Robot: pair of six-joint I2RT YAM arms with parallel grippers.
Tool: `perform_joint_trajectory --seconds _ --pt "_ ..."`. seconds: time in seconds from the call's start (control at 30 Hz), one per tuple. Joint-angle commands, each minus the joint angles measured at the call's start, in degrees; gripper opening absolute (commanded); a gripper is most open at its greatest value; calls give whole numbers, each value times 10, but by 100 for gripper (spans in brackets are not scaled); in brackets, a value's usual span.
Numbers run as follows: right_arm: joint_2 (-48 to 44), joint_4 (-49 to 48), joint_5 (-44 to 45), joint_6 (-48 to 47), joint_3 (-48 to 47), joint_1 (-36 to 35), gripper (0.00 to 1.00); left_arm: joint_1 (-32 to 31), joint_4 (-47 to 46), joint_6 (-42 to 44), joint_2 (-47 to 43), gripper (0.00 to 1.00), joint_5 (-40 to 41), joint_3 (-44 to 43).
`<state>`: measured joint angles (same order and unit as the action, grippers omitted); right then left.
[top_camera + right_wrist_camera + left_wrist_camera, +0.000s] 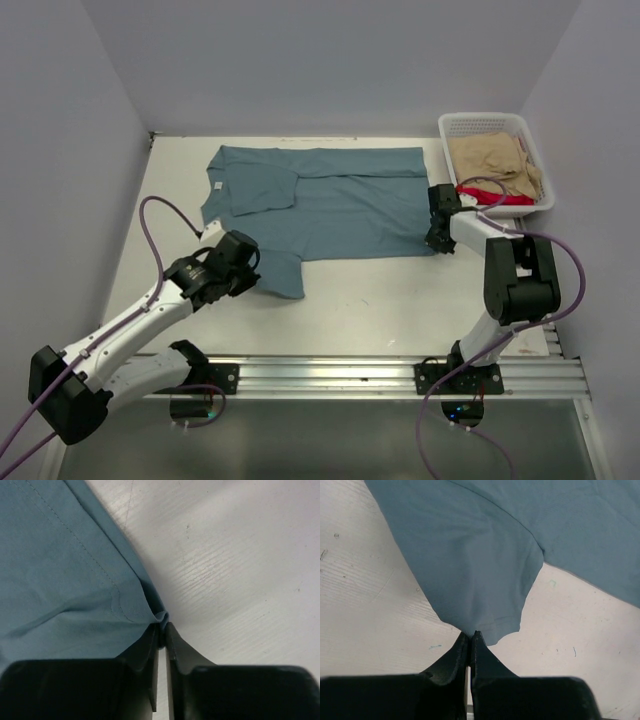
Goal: Fold and stack the t-shirts
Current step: Fold the tshirt
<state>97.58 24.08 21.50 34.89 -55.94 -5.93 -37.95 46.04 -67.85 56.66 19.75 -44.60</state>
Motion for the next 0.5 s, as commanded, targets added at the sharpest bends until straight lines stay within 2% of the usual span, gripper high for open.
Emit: perform_joint_trajectory --seconds 0.0,0.03,0.27,0.47 --pt "-6 0 6 15 11 6 6 -2 15 9 -15 0 20 -32" --pt "-13 2 1 15 14 5 0 -3 17 11 -16 0 22 -36" --pt "-142 43 -28 -5 45 5 0 -2 47 46 -48 0 50 -111" --pt "-233 112 -40 -30 22 5 0 -2 91 63 -65 0 93 -176"
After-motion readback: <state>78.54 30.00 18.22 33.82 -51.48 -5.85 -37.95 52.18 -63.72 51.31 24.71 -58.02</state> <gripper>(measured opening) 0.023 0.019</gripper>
